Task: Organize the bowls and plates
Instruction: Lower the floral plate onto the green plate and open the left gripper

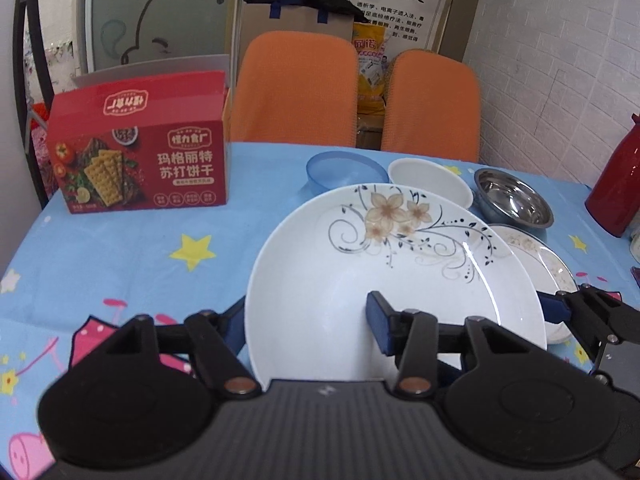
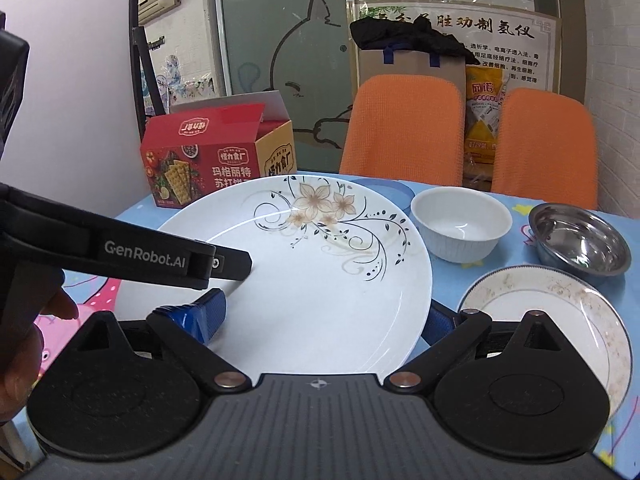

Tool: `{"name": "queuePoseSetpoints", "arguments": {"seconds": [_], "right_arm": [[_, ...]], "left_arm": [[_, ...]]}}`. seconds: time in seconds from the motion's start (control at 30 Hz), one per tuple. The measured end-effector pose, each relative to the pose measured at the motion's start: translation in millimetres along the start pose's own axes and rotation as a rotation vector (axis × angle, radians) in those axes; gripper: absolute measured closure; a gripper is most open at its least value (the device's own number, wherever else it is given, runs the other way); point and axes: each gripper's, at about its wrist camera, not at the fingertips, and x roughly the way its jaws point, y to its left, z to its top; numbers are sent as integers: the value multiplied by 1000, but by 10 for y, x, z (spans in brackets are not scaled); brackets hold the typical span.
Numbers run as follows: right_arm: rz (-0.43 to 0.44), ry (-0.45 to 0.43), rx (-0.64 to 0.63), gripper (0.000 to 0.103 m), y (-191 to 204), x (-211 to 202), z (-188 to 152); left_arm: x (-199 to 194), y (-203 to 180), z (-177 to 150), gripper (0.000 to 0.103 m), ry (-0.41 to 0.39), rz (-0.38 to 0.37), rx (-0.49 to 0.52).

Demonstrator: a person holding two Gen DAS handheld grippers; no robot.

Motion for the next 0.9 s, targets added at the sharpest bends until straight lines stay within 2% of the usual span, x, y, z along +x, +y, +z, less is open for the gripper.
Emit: {"name": "queuePoseSetpoints", "arguments": {"seconds": [0.2, 0.37, 0.6, 0.73, 0.77, 0.83, 0.9], "right_arm": [[20, 9, 39, 17, 250, -372, -347], [28, 55, 75, 17, 408, -455, -646], [29, 75, 71, 17, 438, -369, -761], [39, 83, 55, 18, 413, -302, -805], [17, 78, 35, 18, 432, -308, -806], [-16, 47, -2, 17, 454, -349, -788], [-39, 2, -29, 17, 468, -442, -761]], "left_arm": [[-342, 46, -516, 55, 29, 2, -19], [-377, 102, -843, 55, 81, 18, -38], [-279, 125, -894, 55, 95, 31, -29], [-229, 91, -883, 46, 69, 74, 19], [-230, 93, -871, 43, 67, 71, 21], [-258, 106, -839, 36, 53, 58, 11], [-300, 121, -793, 35, 32, 48, -7]]}}
